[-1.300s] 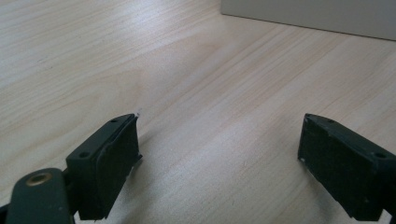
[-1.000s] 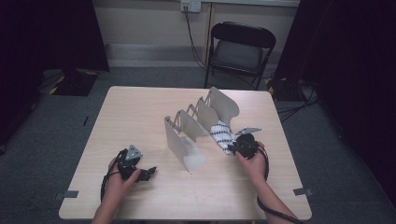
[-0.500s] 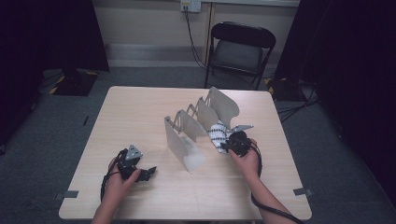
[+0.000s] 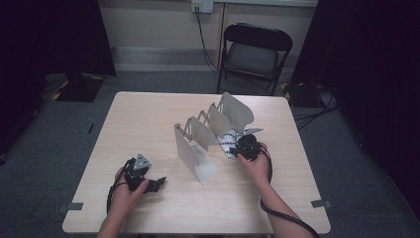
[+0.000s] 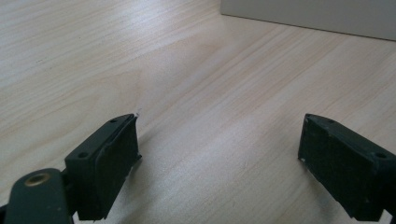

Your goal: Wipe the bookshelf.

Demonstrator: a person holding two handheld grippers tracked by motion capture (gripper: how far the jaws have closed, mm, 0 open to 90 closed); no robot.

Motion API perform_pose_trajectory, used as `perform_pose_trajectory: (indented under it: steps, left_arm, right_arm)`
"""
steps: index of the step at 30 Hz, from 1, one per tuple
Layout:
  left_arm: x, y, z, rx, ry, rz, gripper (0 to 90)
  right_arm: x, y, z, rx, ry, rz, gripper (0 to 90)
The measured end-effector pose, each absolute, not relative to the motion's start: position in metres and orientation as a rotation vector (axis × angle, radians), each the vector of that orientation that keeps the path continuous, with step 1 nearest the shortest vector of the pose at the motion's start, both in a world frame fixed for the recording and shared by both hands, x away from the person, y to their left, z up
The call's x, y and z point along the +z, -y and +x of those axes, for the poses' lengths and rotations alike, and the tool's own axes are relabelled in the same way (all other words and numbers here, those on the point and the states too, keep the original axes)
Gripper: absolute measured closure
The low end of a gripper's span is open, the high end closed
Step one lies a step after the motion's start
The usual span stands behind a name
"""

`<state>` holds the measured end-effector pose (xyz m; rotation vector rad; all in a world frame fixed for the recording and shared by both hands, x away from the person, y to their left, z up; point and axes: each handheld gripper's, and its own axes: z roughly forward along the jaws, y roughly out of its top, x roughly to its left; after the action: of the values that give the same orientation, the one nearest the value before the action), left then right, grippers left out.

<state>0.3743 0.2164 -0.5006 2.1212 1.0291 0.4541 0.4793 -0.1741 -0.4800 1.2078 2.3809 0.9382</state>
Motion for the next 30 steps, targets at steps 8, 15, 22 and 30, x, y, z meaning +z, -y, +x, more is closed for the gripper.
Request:
perform_pose_trajectory:
  steps: [8, 15, 22, 30]
  left_arm:
    - [-0.501, -0.216, 0.374, 0.455, -1.03, 2.121, 11.9]
    - [-0.501, -0.216, 0.374, 0.454, -1.029, 2.121, 11.9]
    - [-0.501, -0.216, 0.374, 0.454, -1.029, 2.121, 11.9]
    - [-0.501, -0.216, 0.374, 0.454, -1.03, 2.122, 11.9]
  right_arm:
    - [-0.481, 0.202, 0.464, 0.943, -2.362, 1.264, 72.8]
    - [-0.48, 0.217, 0.447, 0.939, -2.37, 1.264, 72.9]
    - [-0.479, 0.203, 0.453, 0.935, -2.394, 1.223, 72.8]
    - [-0.479, 0.174, 0.472, 0.947, -2.396, 1.202, 71.9]
